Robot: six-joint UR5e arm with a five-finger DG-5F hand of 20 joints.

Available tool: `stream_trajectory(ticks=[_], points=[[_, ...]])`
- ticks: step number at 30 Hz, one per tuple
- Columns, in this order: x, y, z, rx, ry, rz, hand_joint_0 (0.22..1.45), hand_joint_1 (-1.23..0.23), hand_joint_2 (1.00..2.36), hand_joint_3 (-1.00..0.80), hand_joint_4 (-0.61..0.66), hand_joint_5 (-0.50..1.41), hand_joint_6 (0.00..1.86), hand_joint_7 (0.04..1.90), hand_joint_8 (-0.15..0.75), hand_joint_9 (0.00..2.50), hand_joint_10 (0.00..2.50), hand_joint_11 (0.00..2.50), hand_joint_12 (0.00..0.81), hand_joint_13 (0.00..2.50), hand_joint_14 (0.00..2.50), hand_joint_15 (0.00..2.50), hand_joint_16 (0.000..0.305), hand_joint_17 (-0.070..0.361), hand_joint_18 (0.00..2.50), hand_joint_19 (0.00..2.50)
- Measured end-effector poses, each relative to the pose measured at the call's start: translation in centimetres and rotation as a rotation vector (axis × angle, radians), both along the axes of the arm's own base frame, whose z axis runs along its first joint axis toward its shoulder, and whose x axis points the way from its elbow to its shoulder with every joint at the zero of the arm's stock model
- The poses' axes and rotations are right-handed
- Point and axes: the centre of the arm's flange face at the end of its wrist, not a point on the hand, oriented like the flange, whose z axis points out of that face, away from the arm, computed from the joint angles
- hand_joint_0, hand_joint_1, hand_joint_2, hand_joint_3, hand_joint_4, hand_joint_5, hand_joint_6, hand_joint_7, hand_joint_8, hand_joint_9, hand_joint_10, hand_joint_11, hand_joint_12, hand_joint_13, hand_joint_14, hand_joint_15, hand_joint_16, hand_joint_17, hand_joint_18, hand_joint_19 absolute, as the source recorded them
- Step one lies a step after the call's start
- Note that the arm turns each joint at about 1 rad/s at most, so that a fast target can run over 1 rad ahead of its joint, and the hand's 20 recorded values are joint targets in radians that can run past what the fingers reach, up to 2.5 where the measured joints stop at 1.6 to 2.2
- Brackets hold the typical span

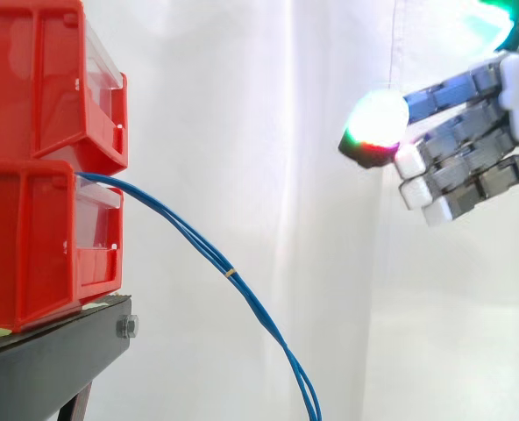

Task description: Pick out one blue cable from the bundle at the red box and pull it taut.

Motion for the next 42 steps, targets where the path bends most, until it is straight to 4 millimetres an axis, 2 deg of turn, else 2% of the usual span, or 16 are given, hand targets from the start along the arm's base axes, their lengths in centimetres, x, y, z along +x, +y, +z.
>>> stream_trajectory(ticks=[8, 11, 14, 17, 28, 36, 42], points=[[1.6, 0.8, -2.3, -0.078, -0.002, -0.018, 0.52, -0.66, 1.0, -0.5, 0.2, -0.2, 0.5, 0.74, 0.262, 0.7, 0.02, 0.44, 0.318, 0.61, 0.02, 0.34, 0.047, 0.105, 0.46, 0.43], [2.9, 1.3, -5.1, -0.104, 0.014, -0.018, 0.52, -0.66, 1.0, -0.5, 0.2, -0.2, 0.5, 0.75, 0.267, 0.71, 0.02, 0.45, 0.318, 0.62, 0.01, 0.35, 0.046, 0.103, 0.46, 0.43], [3.8, 1.7, -6.9, -0.113, 0.011, -0.019, 0.52, -0.65, 1.0, -0.5, 0.21, -0.2, 0.5, 0.75, 0.264, 0.71, 0.02, 0.46, 0.318, 0.62, 0.01, 0.35, 0.046, 0.103, 0.46, 0.43], [4.5, 2.1, -7.5, -0.121, -0.013, -0.027, 0.52, -0.65, 1.0, -0.5, 0.21, -0.19, 0.5, 0.75, 0.267, 0.72, 0.02, 0.45, 0.316, 0.62, 0.01, 0.35, 0.046, 0.102, 0.46, 0.43], [5.3, 2.9, -7.4, -0.267, -0.039, -0.077, 0.53, -0.64, 1.0, -0.5, 0.22, -0.18, 0.5, 0.75, 0.269, 0.74, 0.02, 0.45, 0.318, 0.62, 0.01, 0.35, 0.045, 0.102, 0.48, 0.43], [6.6, 3.4, -10.6, -0.286, -0.019, -0.069, 0.53, -0.63, 1.0, -0.5, 0.22, -0.18, 0.5, 0.75, 0.271, 0.75, 0.02, 0.46, 0.317, 0.63, 0.01, 0.36, 0.045, 0.102, 0.48, 0.44], [8.1, 3.8, -12.1, -0.281, -0.034, -0.053, 0.52, -0.7, 1.0, -0.5, 0.22, -0.17, 0.5, 0.88, 0.273, 0.74, 0.02, 0.47, 0.323, 0.63, 0.01, 0.37, 0.046, 0.104, 0.49, 0.45]])
